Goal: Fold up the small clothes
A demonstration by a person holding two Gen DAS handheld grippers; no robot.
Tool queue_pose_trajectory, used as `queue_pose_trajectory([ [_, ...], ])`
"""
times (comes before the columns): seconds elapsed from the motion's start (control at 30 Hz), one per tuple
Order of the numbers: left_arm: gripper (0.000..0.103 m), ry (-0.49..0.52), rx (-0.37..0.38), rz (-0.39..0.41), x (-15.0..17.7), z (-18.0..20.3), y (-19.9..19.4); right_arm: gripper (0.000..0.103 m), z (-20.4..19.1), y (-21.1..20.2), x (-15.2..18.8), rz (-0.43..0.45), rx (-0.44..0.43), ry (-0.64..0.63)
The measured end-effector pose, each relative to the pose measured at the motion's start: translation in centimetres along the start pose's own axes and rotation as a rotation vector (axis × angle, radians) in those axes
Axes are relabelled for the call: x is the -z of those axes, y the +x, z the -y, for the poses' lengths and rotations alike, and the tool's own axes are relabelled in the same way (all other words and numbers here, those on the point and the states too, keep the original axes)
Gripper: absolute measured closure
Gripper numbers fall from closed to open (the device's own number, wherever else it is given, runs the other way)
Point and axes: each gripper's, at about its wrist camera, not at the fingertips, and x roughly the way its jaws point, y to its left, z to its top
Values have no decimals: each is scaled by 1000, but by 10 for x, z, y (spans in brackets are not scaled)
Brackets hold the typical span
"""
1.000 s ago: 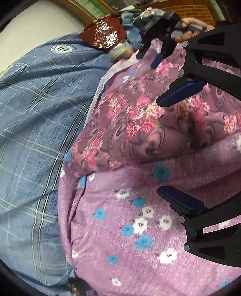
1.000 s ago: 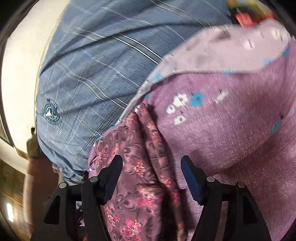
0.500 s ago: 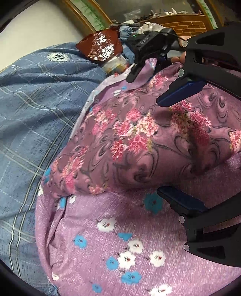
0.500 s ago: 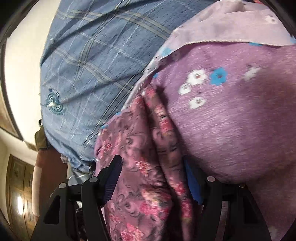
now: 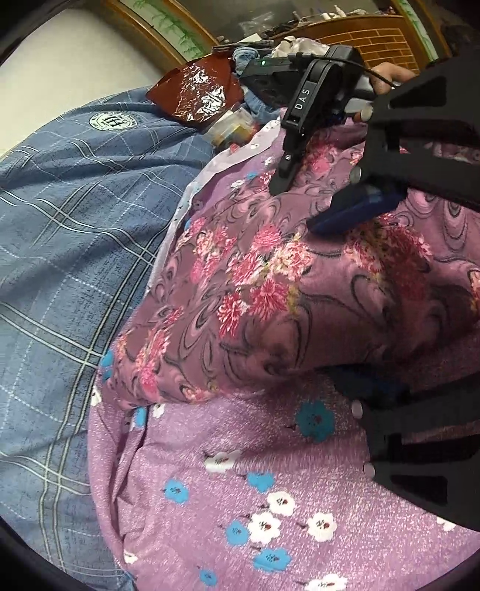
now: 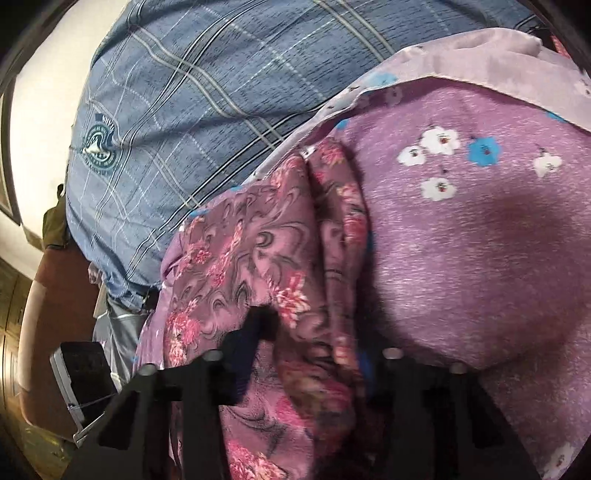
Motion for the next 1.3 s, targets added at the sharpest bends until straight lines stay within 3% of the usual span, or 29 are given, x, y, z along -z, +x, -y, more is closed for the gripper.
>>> queue_pose_trajectory([
  [0.07, 60, 6, -6, 19, 0, 1, -5, 79, -3, -6, 0, 15, 9, -5],
  [0.17, 70, 18, -1, 48, 0, 6, -15, 81, -17, -13, 1, 41, 53, -45],
  [0.43, 73, 59, 44, 80, 7, 17, -43, 83, -63, -49, 13, 131, 82, -164],
  [0.53, 71, 66, 11, 55, 9, 16, -45, 83, -70, -57, 17, 142, 75, -179],
  [0.63, 60, 23, -76, -16, 8, 5, -33, 80, -58, -42, 18, 88, 64, -122],
  [0.77, 39, -57, -79, -49, 8, -11, -28, 66, -35, -19, 15, 11, 109, -48],
  [0.87, 35, -82, -72, -46, 7, -15, -27, 50, -23, -20, 11, 9, 77, 7],
  [0.93, 33, -87, -79, -43, 6, -17, -25, 42, -17, -27, 7, 56, 78, 15],
  [1.03, 31, -59, -106, -30, 9, -9, -20, 34, -6, -27, 2, 90, 64, 45],
  [1.13, 31, 14, -155, -19, 12, 5, -14, 31, 4, -8, 1, 16, 9, 80],
  [1.3, 31, 114, -241, 8, 16, 25, -14, 35, -23, 4, 8, -16, 36, -63],
])
